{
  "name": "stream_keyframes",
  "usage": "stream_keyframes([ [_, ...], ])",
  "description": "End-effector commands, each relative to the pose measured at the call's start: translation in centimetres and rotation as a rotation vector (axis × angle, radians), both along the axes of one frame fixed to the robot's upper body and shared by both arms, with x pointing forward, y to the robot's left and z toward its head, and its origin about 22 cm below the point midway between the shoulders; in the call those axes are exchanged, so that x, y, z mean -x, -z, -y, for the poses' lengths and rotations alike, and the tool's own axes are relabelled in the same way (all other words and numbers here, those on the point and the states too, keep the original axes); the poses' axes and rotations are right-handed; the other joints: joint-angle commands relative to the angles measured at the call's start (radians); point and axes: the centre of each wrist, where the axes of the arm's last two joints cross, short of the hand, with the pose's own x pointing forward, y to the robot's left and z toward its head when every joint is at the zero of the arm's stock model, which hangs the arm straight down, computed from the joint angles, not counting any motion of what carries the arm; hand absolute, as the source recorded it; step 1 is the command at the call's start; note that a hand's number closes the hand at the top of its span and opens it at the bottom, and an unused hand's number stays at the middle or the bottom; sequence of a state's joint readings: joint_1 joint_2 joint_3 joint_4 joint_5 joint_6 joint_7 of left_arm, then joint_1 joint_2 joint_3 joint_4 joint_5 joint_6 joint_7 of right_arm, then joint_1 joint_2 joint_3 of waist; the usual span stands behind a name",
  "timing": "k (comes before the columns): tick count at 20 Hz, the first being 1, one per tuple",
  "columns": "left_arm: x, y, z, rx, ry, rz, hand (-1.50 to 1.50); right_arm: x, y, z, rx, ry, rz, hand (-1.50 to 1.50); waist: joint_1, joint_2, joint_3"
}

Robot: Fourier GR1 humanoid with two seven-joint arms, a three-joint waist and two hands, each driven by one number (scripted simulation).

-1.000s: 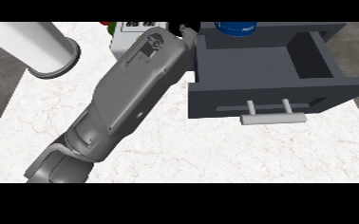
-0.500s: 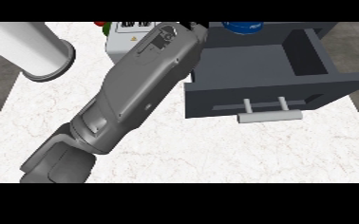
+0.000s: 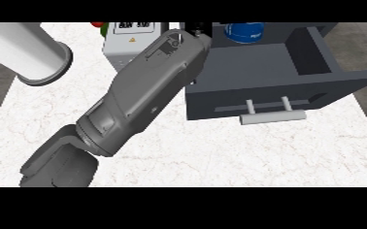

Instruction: Pick up the can, place it into the drawer and close the drawer

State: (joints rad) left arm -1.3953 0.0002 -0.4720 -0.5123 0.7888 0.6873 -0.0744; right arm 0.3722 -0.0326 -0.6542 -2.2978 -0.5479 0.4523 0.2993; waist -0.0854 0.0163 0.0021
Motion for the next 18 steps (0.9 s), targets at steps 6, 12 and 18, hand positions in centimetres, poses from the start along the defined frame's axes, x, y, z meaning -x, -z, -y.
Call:
stream_keyframes([
  [6, 0.0, 2.2, -0.3, -0.043, -0.074, -0.022, -1.5, -0.4, -1.0, 0.2, 0.009, 0.009, 0.015, -1.5, -0.004, 0.0, 0.0],
  [12, -0.1, 2.0, -0.2, -0.027, -0.112, -0.027, -1.5, -1.1, -0.9, -0.8, 0.017, -0.001, 0.008, -1.5, -0.013, 0.006, 0.0],
  [18, -0.5, 1.1, 0.0, -0.025, -0.122, -0.001, -1.5, -0.6, -1.1, -1.4, 0.01, -0.003, 0.033, -1.5, -0.011, 0.005, 0.0],
])
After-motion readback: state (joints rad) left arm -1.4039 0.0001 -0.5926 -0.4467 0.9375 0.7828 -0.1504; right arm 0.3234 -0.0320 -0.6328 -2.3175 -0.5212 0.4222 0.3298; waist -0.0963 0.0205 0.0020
